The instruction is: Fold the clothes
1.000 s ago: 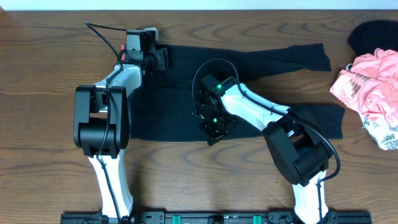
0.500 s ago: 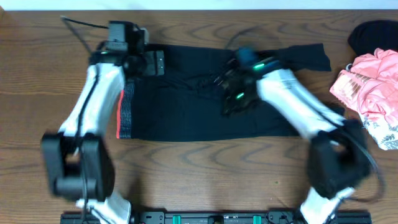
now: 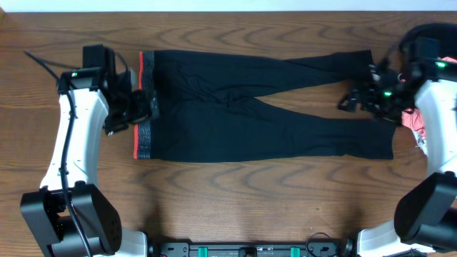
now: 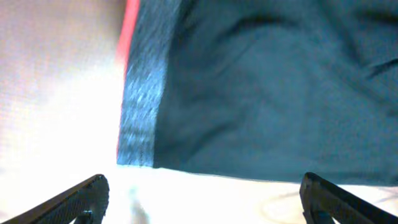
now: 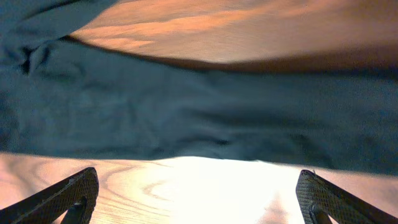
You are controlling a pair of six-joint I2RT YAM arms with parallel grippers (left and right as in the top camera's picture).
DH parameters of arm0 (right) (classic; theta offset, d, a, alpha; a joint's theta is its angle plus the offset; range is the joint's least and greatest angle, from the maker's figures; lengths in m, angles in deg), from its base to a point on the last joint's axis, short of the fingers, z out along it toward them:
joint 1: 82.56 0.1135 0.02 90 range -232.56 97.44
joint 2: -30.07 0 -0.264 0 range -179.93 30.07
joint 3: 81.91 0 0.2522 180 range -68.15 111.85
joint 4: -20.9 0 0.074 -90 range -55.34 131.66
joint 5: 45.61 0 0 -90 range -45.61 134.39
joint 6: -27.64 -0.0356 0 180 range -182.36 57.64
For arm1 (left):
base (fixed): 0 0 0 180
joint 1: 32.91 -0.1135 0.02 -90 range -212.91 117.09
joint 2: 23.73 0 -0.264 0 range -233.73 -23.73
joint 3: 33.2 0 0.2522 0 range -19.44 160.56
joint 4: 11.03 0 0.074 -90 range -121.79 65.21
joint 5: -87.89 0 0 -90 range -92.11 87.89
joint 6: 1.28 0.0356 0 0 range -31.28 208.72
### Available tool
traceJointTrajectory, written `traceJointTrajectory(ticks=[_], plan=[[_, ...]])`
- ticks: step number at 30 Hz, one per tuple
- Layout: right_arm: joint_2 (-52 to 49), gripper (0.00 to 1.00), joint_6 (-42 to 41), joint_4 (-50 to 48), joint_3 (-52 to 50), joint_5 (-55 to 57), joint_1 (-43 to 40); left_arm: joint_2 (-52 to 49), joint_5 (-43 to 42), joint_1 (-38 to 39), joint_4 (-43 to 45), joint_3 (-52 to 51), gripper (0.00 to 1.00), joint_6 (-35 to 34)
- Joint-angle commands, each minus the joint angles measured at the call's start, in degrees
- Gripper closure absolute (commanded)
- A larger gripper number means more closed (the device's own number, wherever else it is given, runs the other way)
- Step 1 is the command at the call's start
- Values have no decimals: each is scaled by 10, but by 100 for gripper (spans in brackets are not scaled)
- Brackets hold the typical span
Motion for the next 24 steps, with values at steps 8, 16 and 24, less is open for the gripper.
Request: traceJointTrajectory(ticks=[8,16,24], plan=[[4,1,9,17,-10,59,-139,-8,5,-24,38,-110,2,-25],[4,1,8,-48,-105,57,-225,-8,33,-24,172,-188,2,-8],[3,1,-5,-139,-199,54,-241,-8,36,-24,191,-206,2,-7]])
